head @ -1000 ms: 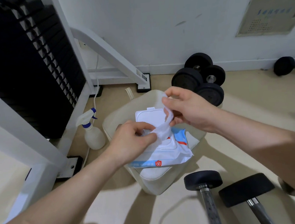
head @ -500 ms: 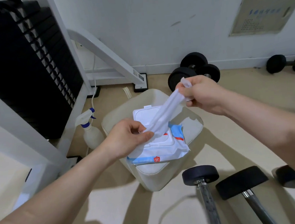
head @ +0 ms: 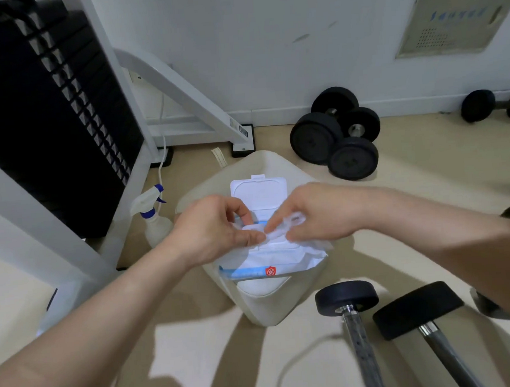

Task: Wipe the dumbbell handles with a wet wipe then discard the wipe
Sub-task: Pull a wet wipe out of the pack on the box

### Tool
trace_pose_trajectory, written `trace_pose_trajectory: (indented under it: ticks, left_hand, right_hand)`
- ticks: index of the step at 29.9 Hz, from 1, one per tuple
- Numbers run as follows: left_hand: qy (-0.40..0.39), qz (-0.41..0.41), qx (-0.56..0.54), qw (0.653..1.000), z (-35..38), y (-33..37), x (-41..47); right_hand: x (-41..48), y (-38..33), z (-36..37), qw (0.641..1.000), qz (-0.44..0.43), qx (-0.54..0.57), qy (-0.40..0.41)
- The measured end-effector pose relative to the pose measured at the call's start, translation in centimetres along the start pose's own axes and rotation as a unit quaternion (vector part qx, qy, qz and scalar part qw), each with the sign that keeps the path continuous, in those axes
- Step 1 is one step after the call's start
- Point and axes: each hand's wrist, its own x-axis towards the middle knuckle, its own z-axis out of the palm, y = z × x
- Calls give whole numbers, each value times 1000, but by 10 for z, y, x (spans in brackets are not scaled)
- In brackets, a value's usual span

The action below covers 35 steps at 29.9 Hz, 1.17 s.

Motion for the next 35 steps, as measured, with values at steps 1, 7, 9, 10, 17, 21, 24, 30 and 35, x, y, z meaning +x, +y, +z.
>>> trace_pose_trajectory:
  ticks: [1,7,9,10,17,21,24,30,35]
  left_hand:
    - [-25,-9,-22,999,-5,2,-1]
    - [-57,-88,-230,968,-14,-4,-5]
    - [-34,-107,-312,943,-14,-4,-4]
    - [-29,-109,-328,938,-13,-3,-4]
    - [57,-83,-343,934,-8,1,-1]
    - [91,-73,-309,944,-8,0,2]
    - [65,-71,-277,956,-6,5,-1]
    - [70,-37,-212,974,-9,9,-6]
    - [95,-24,-201,975,-2,15,-3]
  right_hand:
    - [3,-1,7,1000,-2,-20,-14]
    - [0,-12,15,979,9,-193,-64]
    - [0,-22,17,959,20,-278,-52]
    - [2,-25,18,953,23,-300,-37]
    - [4,-4,-7,998,38,53,8]
    - [-8,12,-28,991,54,104,65]
    - [-4,11,-11,998,57,30,12]
    - [12,14,6,990,74,98,76]
    - [26,-8,17,993,29,-101,-54]
